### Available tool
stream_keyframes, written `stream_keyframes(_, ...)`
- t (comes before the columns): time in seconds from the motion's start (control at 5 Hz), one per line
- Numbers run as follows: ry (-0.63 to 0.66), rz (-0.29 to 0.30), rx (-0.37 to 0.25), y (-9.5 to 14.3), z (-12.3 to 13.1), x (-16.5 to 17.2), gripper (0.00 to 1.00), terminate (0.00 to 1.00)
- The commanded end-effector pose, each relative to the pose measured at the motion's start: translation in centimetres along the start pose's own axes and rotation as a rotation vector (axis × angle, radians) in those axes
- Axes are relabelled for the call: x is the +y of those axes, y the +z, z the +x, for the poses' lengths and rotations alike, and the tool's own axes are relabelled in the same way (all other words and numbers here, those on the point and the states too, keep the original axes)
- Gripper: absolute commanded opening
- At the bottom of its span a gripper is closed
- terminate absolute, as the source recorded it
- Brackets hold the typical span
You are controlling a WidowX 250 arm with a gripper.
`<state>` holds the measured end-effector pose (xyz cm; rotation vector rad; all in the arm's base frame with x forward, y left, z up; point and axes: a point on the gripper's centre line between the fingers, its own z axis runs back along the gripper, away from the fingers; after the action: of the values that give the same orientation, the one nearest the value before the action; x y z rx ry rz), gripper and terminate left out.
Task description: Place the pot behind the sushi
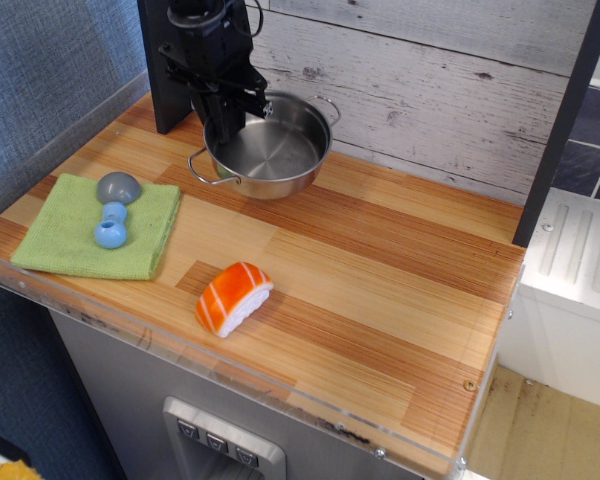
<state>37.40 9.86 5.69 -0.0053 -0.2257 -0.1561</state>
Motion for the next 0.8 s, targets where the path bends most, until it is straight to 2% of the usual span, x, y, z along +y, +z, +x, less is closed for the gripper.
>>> stream_keyframes(0.0,-0.013,0.002,-0.022,-0.4,1.1,-0.4,0.0,0.0)
stream_keyframes(0.4,0.007,-0.015,-0.006,-1.8,0.8,0.2,0.0,0.0)
stream_keyframes(0.6,0.037,-0.045,-0.019,-2.2,0.6,0.2,0.0,0.0)
